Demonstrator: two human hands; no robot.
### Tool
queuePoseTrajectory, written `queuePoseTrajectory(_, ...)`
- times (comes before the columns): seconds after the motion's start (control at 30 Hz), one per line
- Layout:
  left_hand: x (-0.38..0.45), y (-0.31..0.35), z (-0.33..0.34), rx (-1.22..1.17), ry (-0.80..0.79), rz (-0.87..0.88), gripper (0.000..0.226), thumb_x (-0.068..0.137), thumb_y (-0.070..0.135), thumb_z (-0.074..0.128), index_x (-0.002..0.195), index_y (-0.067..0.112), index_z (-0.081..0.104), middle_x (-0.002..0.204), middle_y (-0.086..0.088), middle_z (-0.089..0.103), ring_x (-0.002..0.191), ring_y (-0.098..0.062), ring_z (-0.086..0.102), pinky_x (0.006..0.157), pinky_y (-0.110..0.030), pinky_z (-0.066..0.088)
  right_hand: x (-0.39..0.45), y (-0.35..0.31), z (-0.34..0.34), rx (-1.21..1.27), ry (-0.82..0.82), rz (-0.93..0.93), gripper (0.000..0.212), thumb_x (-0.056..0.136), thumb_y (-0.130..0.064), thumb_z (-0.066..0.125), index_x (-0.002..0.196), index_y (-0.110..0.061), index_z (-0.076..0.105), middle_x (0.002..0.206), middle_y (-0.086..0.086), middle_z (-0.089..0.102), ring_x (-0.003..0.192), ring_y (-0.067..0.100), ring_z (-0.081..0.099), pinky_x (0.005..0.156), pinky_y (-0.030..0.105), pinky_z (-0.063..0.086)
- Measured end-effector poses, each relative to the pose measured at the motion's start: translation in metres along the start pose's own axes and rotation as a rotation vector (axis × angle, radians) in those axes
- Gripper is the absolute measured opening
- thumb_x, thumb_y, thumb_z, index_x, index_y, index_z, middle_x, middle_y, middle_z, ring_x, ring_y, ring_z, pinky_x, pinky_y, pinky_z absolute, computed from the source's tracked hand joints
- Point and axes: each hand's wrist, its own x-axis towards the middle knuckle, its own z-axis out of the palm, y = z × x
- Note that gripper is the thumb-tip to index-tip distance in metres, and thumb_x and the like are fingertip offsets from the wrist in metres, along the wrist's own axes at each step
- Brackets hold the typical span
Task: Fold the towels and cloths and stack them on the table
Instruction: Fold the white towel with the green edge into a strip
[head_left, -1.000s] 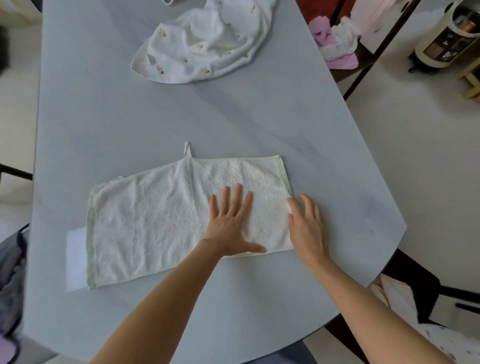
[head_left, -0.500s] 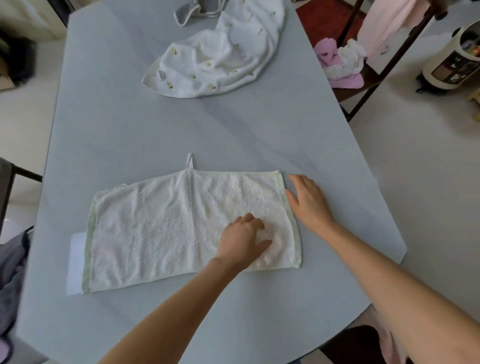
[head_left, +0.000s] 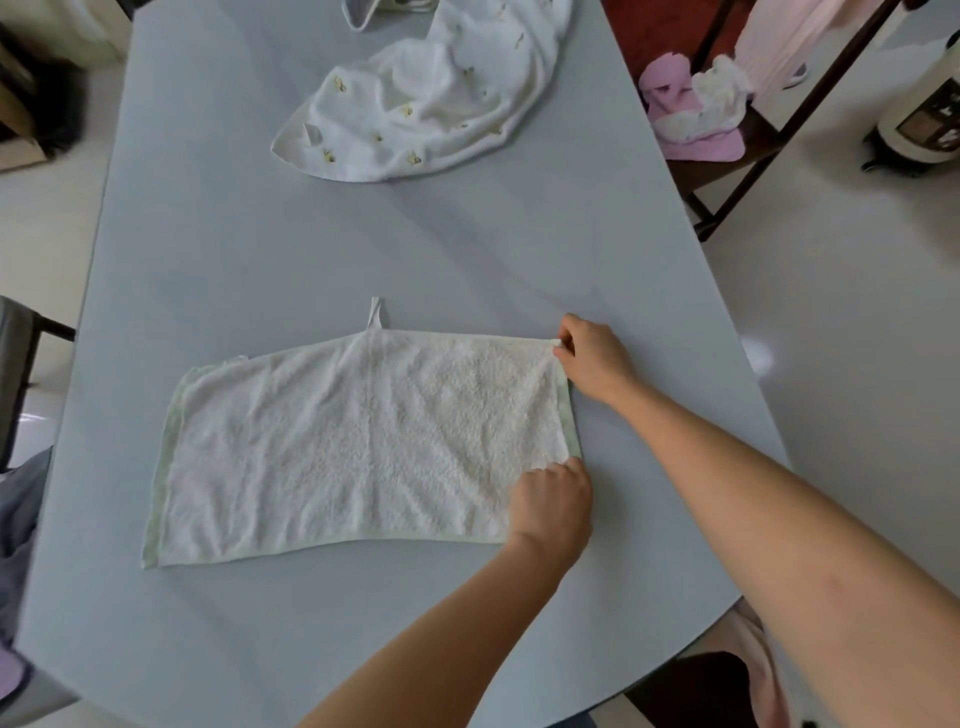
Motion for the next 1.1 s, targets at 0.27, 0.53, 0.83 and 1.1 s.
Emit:
queuePoseTrajectory(0.27, 0.016, -0.001, -0.005, -0.129, -0.057, -0.097, 0.018, 0.088, 0.011, 0.052, 0.104, 0.013, 0.059, 0.104, -0.004, 0.066, 0.096, -0.026, 0.064, 0.067, -0.028, 0.036, -0.027, 0.036, -0.013, 0.223, 0.028, 0.188, 0.006, 0.085, -0.008, 0.061, 0.080, -0.009, 0.058, 0.078, 0.017, 0.068, 0.076, 0.037, 0.065, 0.074, 0.046, 0.053)
queuePoseTrajectory(0.53, 0.000, 0.053, -0.003, -0.498, -0.270, 0.003, 0.033, 0.089, 0.025, 0.050, 0.060, 0.011, 0.045, 0.064, -0.006, 0.054, 0.069, -0.029, 0.058, 0.059, -0.030, 0.047, -0.075, 0.077, -0.035, 0.297, 0.087, 0.358, 0.016, 0.088, -0.011, 0.061, 0.072, -0.010, 0.058, 0.069, 0.007, 0.062, 0.069, 0.023, 0.053, 0.063, 0.027, 0.035)
queuePoseTrajectory(0.83, -0.014, 0.064, -0.020, -0.875, -0.484, 0.113, 0.022, 0.090, 0.009, 0.062, 0.109, -0.003, 0.062, 0.103, -0.019, 0.068, 0.082, -0.030, 0.070, 0.062, -0.030, 0.060, -0.122, 0.099, -0.065, 0.350, 0.280, 0.509, 0.019, 0.088, -0.014, 0.058, 0.079, 0.003, 0.061, 0.077, 0.016, 0.065, 0.072, 0.028, 0.056, 0.070, 0.035, 0.046)
queuePoseTrajectory(1.1, -0.024, -0.002, -0.034, -0.870, -0.331, -0.027, 0.019, 0.096, 0.016, 0.051, 0.088, 0.005, 0.065, 0.074, -0.001, 0.058, 0.067, -0.019, 0.064, 0.061, -0.030, 0.060, -0.104, 0.047, -0.064, 0.459, 0.319, 0.472, 0.020, 0.090, -0.014, 0.056, 0.078, 0.000, 0.060, 0.078, 0.013, 0.064, 0.079, 0.030, 0.058, 0.068, 0.031, 0.041)
